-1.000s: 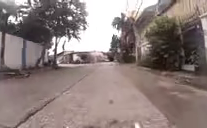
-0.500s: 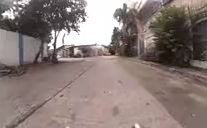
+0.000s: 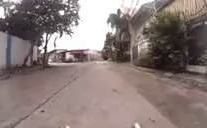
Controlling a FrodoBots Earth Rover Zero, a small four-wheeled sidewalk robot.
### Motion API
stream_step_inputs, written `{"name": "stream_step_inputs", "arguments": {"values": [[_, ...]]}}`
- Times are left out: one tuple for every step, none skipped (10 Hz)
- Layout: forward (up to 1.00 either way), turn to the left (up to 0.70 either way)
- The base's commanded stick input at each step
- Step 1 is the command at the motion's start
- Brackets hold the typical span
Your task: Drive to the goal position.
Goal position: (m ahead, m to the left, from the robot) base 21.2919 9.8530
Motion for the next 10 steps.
{"name": "stream_step_inputs", "arguments": {"values": [[0.70, 0.00], [0.70, 0.00], [0.70, 0.00], [0.70, 0.00], [0.70, 0.00], [0.70, 0.00], [0.70, 0.00], [0.70, 0.00], [0.70, 0.00], [0.70, 0.00]]}}
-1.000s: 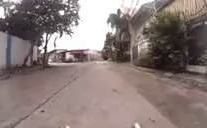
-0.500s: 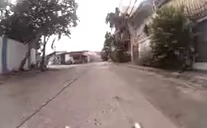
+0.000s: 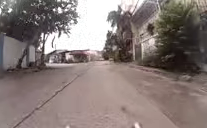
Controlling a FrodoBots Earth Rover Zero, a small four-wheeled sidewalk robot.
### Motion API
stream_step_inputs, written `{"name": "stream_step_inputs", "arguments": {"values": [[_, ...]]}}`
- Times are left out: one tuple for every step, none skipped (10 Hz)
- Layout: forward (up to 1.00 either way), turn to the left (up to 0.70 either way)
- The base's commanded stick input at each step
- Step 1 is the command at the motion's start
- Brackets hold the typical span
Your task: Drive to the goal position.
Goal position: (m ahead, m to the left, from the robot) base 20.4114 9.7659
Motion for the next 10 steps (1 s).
{"name": "stream_step_inputs", "arguments": {"values": [[0.70, 0.00], [0.70, 0.00], [0.70, 0.00], [0.70, 0.00], [0.70, 0.00], [0.70, 0.00], [0.70, 0.00], [0.70, 0.00], [0.70, 0.00], [0.70, 0.00]]}}
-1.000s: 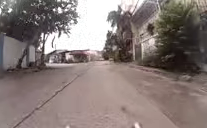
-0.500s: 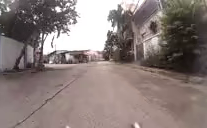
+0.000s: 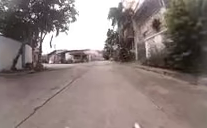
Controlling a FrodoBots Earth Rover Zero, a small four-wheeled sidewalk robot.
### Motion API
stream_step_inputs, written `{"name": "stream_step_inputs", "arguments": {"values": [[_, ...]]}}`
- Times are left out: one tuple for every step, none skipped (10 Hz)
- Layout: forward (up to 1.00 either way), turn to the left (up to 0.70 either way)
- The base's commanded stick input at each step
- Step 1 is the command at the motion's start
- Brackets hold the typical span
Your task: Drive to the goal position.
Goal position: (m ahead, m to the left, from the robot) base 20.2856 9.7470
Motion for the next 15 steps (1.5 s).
{"name": "stream_step_inputs", "arguments": {"values": [[0.70, 0.00], [0.70, 0.00], [0.70, 0.00], [0.70, 0.00], [0.70, 0.00], [0.70, 0.00], [0.70, 0.00], [0.70, 0.00], [0.70, 0.00], [0.70, 0.00], [0.70, 0.00], [0.70, 0.00], [0.70, 0.00], [0.70, 0.00], [0.70, 0.00]]}}
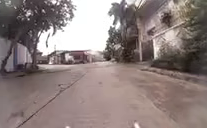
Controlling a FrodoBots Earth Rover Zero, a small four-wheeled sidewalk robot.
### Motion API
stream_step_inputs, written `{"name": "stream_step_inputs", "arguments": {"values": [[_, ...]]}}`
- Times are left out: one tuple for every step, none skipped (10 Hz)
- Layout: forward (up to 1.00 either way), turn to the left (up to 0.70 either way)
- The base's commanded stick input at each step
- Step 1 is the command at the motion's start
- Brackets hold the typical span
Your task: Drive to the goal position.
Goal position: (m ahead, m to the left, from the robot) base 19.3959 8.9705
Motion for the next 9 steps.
{"name": "stream_step_inputs", "arguments": {"values": [[0.70, 0.00], [0.70, 0.00], [0.70, 0.00], [0.70, 0.00], [0.70, 0.00], [0.70, 0.00], [0.70, 0.00], [0.70, 0.00], [0.70, 0.00]]}}
